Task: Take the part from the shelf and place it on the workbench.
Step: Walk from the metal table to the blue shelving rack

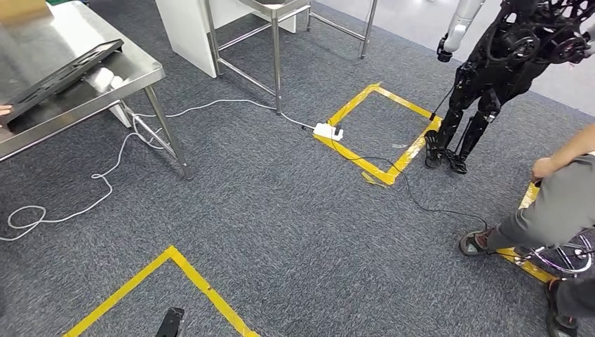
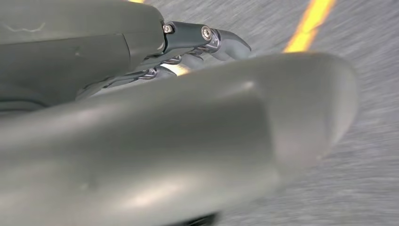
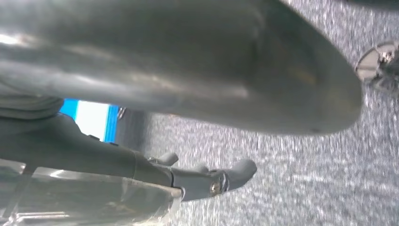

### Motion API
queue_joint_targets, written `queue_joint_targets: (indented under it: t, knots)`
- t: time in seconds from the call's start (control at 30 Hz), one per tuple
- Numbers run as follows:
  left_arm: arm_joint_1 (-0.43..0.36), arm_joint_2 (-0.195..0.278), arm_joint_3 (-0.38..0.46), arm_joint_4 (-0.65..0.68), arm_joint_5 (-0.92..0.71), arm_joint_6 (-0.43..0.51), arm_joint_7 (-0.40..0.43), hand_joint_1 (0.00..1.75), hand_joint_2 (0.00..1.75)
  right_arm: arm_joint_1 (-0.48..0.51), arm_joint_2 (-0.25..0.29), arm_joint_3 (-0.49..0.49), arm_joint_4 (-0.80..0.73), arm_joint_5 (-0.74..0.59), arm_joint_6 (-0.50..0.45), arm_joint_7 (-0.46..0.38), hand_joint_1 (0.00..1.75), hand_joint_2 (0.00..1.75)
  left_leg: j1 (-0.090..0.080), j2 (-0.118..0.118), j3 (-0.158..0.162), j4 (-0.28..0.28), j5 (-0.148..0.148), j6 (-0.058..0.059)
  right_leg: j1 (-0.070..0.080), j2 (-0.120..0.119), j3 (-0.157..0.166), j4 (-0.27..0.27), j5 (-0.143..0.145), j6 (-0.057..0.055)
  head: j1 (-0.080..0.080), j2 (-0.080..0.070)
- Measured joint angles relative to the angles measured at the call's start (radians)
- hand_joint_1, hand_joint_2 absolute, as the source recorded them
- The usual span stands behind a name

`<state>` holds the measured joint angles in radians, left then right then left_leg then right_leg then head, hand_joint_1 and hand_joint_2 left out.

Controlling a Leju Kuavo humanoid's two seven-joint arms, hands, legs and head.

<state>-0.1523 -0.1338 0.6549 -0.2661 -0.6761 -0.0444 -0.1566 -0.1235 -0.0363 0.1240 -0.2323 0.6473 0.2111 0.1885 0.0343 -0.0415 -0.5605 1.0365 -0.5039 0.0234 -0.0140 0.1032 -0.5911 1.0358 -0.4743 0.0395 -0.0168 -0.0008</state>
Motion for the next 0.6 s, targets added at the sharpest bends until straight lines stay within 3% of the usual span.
queue_joint_targets:
  t: [0.03,0.1,0.17,0.2,0.23,0.27,0.33,0.4,0.43,0.47,0.53,0.6]
  knots:
    - [0.001,0.001,-0.006,0.003,-0.007,-0.025,0.051,0.0,0.0,-0.002,0.001,-0.002,0.0,0.002,0.003,0.005,0.0,0.0,0.001,0.013,0.005,-0.005,0.004,0.008,0.0,-0.03,-0.015,0.03,-0.014,0.0,0.002,0.0]
    - [0.009,0.003,-0.02,0.01,-0.027,-0.057,0.119,0.0,0.0,-0.01,0.004,-0.006,0.0,0.003,0.01,0.014,0.0,0.0,-0.001,0.041,0.009,-0.007,0.005,0.015,-0.003,-0.083,-0.079,0.147,-0.064,-0.005,0.006,0.0]
    - [0.015,0.005,-0.036,0.016,-0.043,-0.068,0.147,0.0,0.0,-0.014,0.005,-0.011,0.0,0.003,0.012,0.019,0.0,0.0,-0.001,0.069,0.01,-0.007,0.001,0.015,-0.007,-0.092,-0.142,0.258,-0.098,0.001,0.007,0.0]
    - [0.017,0.005,-0.044,0.018,-0.047,-0.07,0.154,0.0,0.0,-0.013,0.006,-0.013,0.0,0.003,0.012,0.02,0.0,0.0,-0.001,0.081,0.012,-0.007,-0.001,0.014,-0.01,-0.093,-0.149,0.268,-0.093,0.01,0.008,0.0]
    - [0.017,0.005,-0.05,0.021,-0.05,-0.072,0.158,0.0,0.0,-0.013,0.006,-0.015,0.0,0.003,0.012,0.021,0.0,0.0,0.0,0.092,0.015,-0.007,-0.004,0.011,-0.013,-0.098,-0.134,0.235,-0.074,0.021,0.009,0.0]
    - [0.017,0.005,-0.055,0.022,-0.051,-0.073,0.16,0.0,0.0,-0.012,0.006,-0.016,0.0,0.003,0.012,0.022,0.0,0.0,0.002,0.103,0.019,-0.007,-0.007,0.007,-0.016,-0.112,-0.1,0.167,-0.047,0.031,0.01,0.0]
    - [0.018,0.006,-0.063,0.024,-0.052,-0.074,0.162,0.0,0.0,-0.017,0.007,-0.016,0.0,0.003,0.012,0.022,0.0,0.0,0.0,0.123,0.028,-0.007,-0.016,-0.007,-0.012,-0.162,-0.035,0.04,0.001,0.036,0.013,0.0]
    - [0.017,0.007,-0.068,0.025,-0.054,-0.074,0.165,0.0,0.0,-0.023,0.009,-0.016,-0.001,0.003,0.012,0.022,0.0,0.0,-0.004,0.144,0.039,-0.009,-0.026,-0.023,0.0,-0.185,-0.015,-0.002,0.02,0.02,0.013,0.0]
    - [0.017,0.007,-0.072,0.025,-0.059,-0.075,0.168,0.0,0.0,-0.024,0.009,-0.016,-0.001,0.003,0.012,0.022,0.0,0.0,-0.005,0.156,0.044,-0.012,-0.03,-0.03,0.006,-0.175,-0.017,-0.002,0.023,0.009,0.013,0.0]
    - [0.016,0.007,-0.078,0.025,-0.067,-0.076,0.172,0.0,0.0,-0.024,0.008,-0.017,0.0,0.003,0.012,0.023,0.0,0.0,-0.002,0.162,0.049,-0.013,-0.032,-0.036,0.002,-0.162,-0.018,-0.004,0.025,-0.002,0.011,0.0]
    - [0.015,0.007,-0.091,0.026,-0.083,-0.078,0.182,0.0,0.0,-0.022,0.01,-0.017,0.0,0.004,0.012,0.025,0.0,0.0,0.003,0.132,0.043,0.015,-0.058,-0.043,-0.007,-0.137,-0.017,-0.007,0.03,-0.022,0.005,0.0]
    - [0.018,0.009,-0.103,0.029,-0.096,-0.076,0.192,0.0,0.0,-0.021,0.012,-0.019,0.0,0.004,0.012,0.028,0.0,0.0,0.004,0.071,-0.008,0.125,-0.123,-0.041,-0.008,-0.112,-0.014,-0.009,0.033,-0.041,-0.001,0.0]
